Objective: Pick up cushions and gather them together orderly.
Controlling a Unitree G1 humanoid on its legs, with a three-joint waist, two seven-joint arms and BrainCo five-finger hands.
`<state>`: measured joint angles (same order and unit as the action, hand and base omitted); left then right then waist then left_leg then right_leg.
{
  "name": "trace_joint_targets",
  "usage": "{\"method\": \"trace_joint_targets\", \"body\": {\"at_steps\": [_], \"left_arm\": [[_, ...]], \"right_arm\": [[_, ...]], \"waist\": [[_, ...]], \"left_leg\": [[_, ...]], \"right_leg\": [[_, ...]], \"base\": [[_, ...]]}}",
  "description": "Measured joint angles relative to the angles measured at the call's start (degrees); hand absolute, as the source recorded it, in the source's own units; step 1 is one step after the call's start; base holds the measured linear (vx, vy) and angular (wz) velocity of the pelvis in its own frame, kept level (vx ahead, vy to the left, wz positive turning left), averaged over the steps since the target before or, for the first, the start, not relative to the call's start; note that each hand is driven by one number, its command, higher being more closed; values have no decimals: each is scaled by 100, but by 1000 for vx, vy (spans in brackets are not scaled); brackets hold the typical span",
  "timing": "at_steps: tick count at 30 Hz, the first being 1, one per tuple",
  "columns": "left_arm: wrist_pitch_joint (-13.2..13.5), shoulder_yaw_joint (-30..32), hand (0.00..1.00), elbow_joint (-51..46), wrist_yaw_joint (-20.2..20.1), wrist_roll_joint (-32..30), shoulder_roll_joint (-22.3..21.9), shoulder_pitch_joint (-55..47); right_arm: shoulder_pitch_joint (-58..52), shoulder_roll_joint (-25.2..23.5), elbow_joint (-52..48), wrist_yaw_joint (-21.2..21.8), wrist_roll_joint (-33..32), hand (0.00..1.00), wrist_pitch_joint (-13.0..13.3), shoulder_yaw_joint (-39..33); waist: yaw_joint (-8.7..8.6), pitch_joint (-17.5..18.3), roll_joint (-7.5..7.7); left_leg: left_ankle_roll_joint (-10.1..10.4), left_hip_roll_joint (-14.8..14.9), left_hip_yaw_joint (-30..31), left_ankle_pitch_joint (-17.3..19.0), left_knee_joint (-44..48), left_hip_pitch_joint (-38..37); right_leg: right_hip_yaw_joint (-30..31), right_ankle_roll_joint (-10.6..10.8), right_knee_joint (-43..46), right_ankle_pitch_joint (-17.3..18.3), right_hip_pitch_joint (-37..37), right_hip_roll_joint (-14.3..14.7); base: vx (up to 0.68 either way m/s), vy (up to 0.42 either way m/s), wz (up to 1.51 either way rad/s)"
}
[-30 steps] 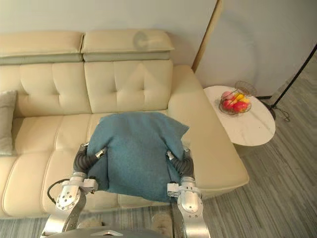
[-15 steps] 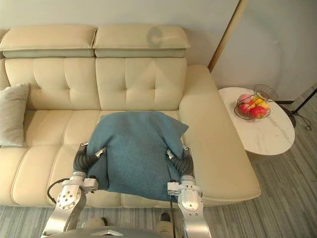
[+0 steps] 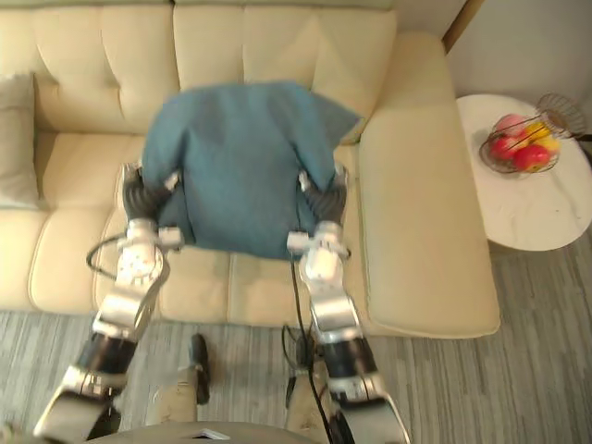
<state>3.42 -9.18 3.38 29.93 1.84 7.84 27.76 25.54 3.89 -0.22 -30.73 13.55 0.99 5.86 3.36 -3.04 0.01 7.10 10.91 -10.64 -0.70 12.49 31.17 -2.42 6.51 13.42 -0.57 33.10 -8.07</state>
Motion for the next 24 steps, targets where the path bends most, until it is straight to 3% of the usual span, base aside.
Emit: {"method": "trace_joint_targets", "body": {"at_steps": [6, 9, 10, 16, 19, 24], "left_arm": [[2, 1, 100, 1067, 627, -337, 703, 3083], [1, 87, 100, 1736, 733, -452, 795, 4097], [0, 164, 0, 2026, 744, -505, 805, 4510], [-27, 589, 0, 2958, 929, -397, 920, 5714], [-30, 708, 0, 3199, 936, -280, 924, 5828], [-57, 858, 0, 3501, 613, -189, 920, 5734]], "right_arm": [[2769, 199, 709, -886, 255, 100, -23, -607], [3800, 267, 1331, -1097, 287, 100, -106, -880], [4233, 343, 1612, -1206, 324, 0, -192, -939], [5697, 647, 2533, -1474, 209, 0, -370, -1097], [5871, 812, 2857, -1334, -69, 0, -374, -1105], [5831, 897, 2880, -1017, -470, 0, -382, -1098]], "waist": [[30, -627, -83], [-7, -821, -115], [-12, -927, -120], [-9, -1302, -170], [-11, -1475, -173], [-16, -1762, -161]], "left_leg": [[16, -61, 248, -933, -934, 640], [-15, -101, 298, -1319, -1425, 665], [-27, -114, 301, -1449, -1584, 666], [-177, -126, 299, -1741, -1692, 1213], [-193, -125, 290, -1833, -1692, 1362], [-180, -68, 250, -1993, -1691, 1616]], "right_leg": [[-143, -52, 51, -246, 924, 37], [-146, -57, 154, -251, 1179, 37], [-145, -57, 167, -251, 1253, 37], [-156, -86, 163, -315, 1809, 44], [-169, -92, 121, -319, 1913, 45], [-235, -133, 23, -348, 2079, 91]], "base": [[-108, -36, 19], [-33, -34, 12], [-16, -39, 6], [-5, -46, 3], [2, -71, 6], [0, -73, 2]]}}
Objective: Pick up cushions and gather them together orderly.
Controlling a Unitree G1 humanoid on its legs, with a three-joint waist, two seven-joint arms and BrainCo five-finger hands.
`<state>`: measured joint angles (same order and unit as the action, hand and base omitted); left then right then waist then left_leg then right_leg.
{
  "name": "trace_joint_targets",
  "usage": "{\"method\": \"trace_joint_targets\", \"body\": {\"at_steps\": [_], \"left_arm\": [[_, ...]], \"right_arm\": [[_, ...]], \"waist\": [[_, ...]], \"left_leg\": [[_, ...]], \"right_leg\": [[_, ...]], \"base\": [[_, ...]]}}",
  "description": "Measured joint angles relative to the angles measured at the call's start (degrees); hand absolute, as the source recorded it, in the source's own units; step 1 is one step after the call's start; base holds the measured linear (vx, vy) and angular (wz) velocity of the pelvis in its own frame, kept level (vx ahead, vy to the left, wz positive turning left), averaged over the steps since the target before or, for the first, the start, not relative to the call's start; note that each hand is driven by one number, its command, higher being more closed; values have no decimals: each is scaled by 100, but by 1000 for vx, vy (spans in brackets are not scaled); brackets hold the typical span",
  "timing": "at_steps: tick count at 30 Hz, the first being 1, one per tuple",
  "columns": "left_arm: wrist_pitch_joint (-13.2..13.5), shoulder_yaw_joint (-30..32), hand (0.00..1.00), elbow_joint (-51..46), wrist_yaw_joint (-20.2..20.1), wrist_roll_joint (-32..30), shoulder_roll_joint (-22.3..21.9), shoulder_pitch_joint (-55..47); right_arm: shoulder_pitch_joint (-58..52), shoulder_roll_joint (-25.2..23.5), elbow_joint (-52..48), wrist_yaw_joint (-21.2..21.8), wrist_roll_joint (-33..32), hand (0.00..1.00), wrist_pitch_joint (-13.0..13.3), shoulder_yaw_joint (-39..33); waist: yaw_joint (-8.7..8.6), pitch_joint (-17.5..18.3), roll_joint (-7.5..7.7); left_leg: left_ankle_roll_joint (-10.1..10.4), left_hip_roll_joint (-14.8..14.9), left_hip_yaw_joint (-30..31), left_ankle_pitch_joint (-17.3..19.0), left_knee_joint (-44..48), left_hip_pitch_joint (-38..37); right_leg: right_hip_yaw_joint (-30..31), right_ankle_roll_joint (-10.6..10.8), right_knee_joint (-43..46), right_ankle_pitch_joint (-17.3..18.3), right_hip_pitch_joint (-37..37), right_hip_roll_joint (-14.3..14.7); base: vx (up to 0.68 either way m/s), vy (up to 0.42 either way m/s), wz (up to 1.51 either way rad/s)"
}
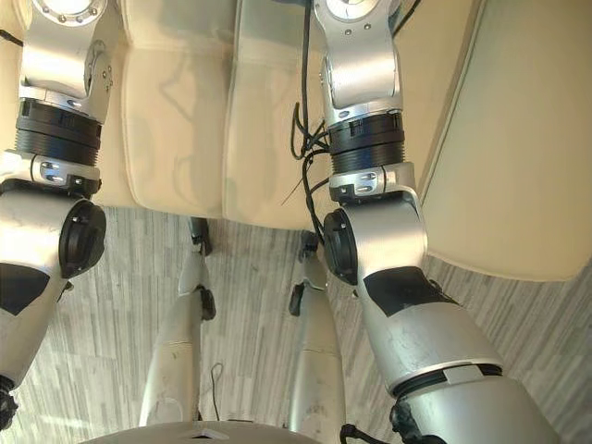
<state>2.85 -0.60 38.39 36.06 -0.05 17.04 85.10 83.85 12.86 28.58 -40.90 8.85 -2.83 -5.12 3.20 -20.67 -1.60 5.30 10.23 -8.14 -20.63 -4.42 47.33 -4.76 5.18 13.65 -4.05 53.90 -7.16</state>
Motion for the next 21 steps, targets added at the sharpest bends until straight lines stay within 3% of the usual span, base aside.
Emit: {"method": "trace_joint_targets", "body": {"at_steps": [4, 10, 18, 20, 21], "left_arm": [[-64, 163, 0, 79, -267, -4, -5, -615], [-51, 313, 0, -25, -528, 59, -124, -1572], [55, 505, 0, -1039, -680, 343, -117, -2709], [82, 508, 0, -1319, -731, 370, -114, -3019], [111, 516, 0, -1666, -803, 380, -100, -3490]], "right_arm": [[-406, 1, -25, 190, -16, 0, -1, 36], [-1336, -15, -823, 334, -70, 0, 30, 32], [-2668, 48, -1954, 603, -80, 0, 158, -146], [-3019, 111, -2190, 722, -117, 0, 165, -232], [-3459, 138, -2435, 829, -185, 0, 175, -281]], "waist": [[-54, -54, -2], [-148, -75, 16], [-199, -110, 77], [-203, -111, 78], [-188, -112, 81]], "left_leg": [[1, 56, -143, -1, 0, 84], [25, 75, -317, -17, 2, 82], [29, 89, -603, 6, 65, -245], [12, 121, -602, 145, 233, -255], [30, 190, -608, 409, 411, -352]], "right_leg": [[4, -16, -62, -12, 44, 64], [243, -16, -59, -12, 97, 120], [610, -14, 203, -10, 73, 184], [638, -12, 277, -7, 42, 203], [668, -9, 352, 11, -53, 264]], "base": [[7, -58, -4], [-3, -32, -5], [-37, -52, -13], [-75, -78, -12], [-73, -74, -20]]}}
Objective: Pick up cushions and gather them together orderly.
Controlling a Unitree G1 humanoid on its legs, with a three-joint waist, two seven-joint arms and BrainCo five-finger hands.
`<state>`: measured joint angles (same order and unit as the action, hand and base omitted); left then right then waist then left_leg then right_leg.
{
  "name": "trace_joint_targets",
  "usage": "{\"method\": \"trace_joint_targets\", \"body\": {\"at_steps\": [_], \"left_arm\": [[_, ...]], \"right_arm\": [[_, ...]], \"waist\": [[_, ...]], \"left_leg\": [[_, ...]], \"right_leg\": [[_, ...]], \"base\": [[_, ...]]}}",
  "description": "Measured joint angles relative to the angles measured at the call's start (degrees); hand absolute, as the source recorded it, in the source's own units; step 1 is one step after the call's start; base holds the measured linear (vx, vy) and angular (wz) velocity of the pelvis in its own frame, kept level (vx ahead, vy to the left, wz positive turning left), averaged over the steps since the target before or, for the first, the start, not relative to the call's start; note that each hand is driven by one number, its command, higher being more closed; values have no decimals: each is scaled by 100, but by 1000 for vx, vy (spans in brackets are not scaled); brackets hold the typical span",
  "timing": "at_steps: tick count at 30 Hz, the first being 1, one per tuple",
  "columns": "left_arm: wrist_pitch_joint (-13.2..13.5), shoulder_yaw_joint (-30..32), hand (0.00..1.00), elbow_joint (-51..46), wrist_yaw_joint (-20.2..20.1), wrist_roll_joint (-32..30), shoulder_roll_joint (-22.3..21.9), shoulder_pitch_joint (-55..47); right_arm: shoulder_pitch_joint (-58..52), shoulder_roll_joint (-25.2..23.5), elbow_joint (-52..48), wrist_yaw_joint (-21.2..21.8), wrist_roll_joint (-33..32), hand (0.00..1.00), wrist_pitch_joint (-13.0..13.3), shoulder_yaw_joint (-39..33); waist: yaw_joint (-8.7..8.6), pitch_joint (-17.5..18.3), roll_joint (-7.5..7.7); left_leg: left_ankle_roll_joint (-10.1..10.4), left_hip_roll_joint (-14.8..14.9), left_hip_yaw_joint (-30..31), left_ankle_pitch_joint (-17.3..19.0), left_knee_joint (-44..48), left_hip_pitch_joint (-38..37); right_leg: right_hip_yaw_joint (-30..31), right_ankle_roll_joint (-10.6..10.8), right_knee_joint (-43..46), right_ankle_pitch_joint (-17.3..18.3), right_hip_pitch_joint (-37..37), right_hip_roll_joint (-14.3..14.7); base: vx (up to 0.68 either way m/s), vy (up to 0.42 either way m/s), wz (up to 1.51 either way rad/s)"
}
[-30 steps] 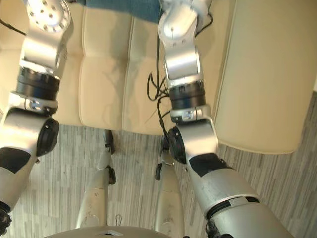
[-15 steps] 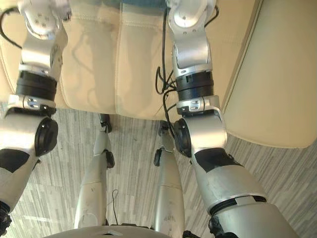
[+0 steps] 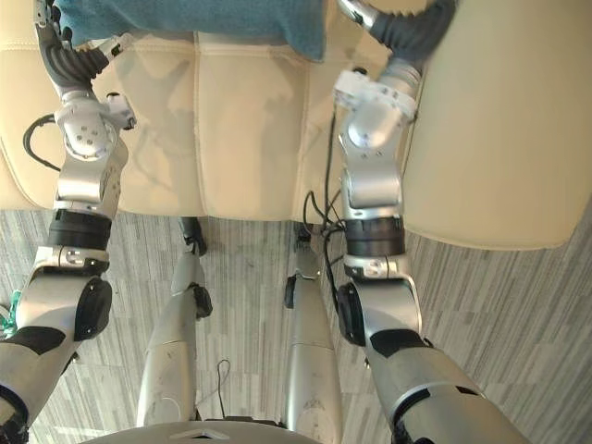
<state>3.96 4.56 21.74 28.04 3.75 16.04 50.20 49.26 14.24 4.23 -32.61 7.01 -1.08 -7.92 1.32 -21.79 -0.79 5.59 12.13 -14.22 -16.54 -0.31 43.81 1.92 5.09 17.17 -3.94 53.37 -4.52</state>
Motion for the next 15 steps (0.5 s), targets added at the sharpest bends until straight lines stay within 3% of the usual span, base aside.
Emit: {"method": "trace_joint_targets", "body": {"at_steps": [3, 7, 11, 15], "left_arm": [[85, 12, 0, -419, -110, -3, -12, -783], [171, 528, 0, -790, -375, 102, -401, -2456], [174, 706, 0, -784, -746, 247, -851, -3869], [174, 704, 0, -321, -1117, 398, -1215, -4739]], "right_arm": [[-770, -5, -462, 147, 0, 0, 40, -89], [-2636, -65, -1087, 516, 7, 0, 202, -97], [-4020, -326, -1079, 1074, 7, 0, 265, 139], [-4764, -718, -183, 1581, 8, 0, 348, 305]], "waist": [[3, 0, 1], [55, -1, 2], [82, 8, 2], [142, 46, 19]], "left_leg": [[16, 32, 1, 324, 261, -156], [3, 46, 94, 639, 589, -616], [7, 70, 185, 826, 729, -1123], [27, 68, 175, 1042, 848, -1839]], "right_leg": [[44, 28, 180, 118, -156, 23], [10, -7, 414, 397, -710, -8], [-106, -27, 348, 504, -1353, -24], [-119, -7, 177, 517, -2207, -46]], "base": [[-48, -54, -9], [-22, -42, 9], [10, -25, 9], [69, 7, -3]]}}
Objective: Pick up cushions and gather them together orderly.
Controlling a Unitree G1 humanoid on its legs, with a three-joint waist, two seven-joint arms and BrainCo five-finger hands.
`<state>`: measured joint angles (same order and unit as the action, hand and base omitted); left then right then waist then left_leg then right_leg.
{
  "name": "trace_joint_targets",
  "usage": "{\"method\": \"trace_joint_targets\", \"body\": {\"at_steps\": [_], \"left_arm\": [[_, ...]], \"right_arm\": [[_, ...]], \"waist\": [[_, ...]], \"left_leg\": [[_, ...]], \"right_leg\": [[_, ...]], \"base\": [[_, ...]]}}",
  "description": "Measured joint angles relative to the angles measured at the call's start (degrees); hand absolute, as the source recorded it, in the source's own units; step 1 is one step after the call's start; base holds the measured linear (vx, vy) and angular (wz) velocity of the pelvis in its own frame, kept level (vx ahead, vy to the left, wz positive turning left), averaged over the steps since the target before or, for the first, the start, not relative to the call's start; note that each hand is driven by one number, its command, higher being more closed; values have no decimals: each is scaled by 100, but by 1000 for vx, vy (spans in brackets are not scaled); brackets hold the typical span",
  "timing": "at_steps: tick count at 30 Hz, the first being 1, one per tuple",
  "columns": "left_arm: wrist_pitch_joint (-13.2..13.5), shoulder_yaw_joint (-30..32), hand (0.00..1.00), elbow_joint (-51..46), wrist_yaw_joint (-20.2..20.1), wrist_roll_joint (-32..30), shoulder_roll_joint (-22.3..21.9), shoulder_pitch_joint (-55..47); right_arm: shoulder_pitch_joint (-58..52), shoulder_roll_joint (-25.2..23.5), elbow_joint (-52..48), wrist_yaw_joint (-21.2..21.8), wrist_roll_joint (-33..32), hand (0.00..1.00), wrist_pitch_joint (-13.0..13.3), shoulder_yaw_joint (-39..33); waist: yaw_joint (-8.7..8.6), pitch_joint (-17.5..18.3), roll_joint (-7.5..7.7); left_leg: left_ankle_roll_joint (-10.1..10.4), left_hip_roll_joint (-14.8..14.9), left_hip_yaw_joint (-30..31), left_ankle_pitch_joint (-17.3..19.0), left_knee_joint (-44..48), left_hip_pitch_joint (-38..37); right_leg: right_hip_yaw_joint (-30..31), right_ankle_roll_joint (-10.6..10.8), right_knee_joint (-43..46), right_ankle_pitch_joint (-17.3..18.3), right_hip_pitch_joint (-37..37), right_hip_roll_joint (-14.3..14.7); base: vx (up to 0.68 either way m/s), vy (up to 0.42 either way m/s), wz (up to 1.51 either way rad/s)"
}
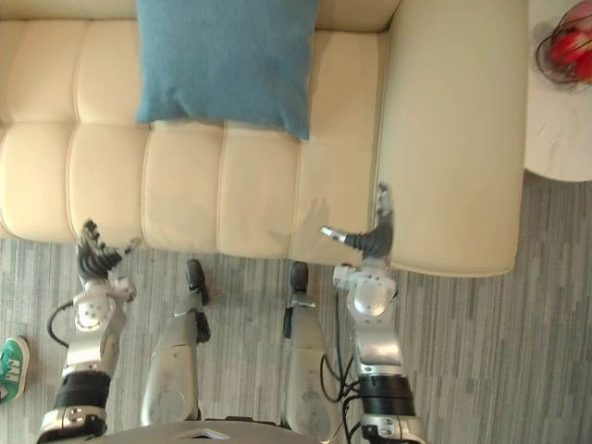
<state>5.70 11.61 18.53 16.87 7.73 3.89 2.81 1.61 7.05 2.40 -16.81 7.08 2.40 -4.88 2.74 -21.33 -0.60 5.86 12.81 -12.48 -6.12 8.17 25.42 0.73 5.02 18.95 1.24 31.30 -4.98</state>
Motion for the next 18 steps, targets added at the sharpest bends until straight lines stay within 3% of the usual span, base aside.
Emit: {"method": "trace_joint_targets", "body": {"at_steps": [4, 8, 12, 18], "left_arm": [[-23, -45, 0, 1395, -651, -138, -79, -522], [-137, -31, 0, 2628, -1011, -531, -123, -594], [-222, 158, 0, 3232, -1135, -686, -212, -637], [-280, 433, 0, 3759, -1151, -714, -257, -725]], "right_arm": [[-702, -399, 1591, 504, 2, 0, -3, 5], [-883, -668, 3138, 826, 5, 0, -48, -165], [-930, -764, 4010, 924, 0, 0, -132, -460], [-913, -746, 4653, 947, -128, 0, -167, -1001]], "waist": [[-53, 654, 118], [-101, 1186, 208], [-122, 1662, 237], [-138, 1842, 235]], "left_leg": [[86, -10, -4, 351, 179, -671], [171, -12, -42, 547, 156, -1300], [257, -51, -139, 582, -151, -1748], [329, -197, -172, 530, -600, -2377]], "right_leg": [[-102, 85, -295, 81, -886, -73], [-131, 92, -669, 104, -1638, -86], [-106, 100, -1072, 10, -2075, -85], [101, 153, -1432, -173, -2535, -93]], "base": [[101, 22, 2], [107, 40, -1], [66, 28, -8], [61, 13, -18]]}}
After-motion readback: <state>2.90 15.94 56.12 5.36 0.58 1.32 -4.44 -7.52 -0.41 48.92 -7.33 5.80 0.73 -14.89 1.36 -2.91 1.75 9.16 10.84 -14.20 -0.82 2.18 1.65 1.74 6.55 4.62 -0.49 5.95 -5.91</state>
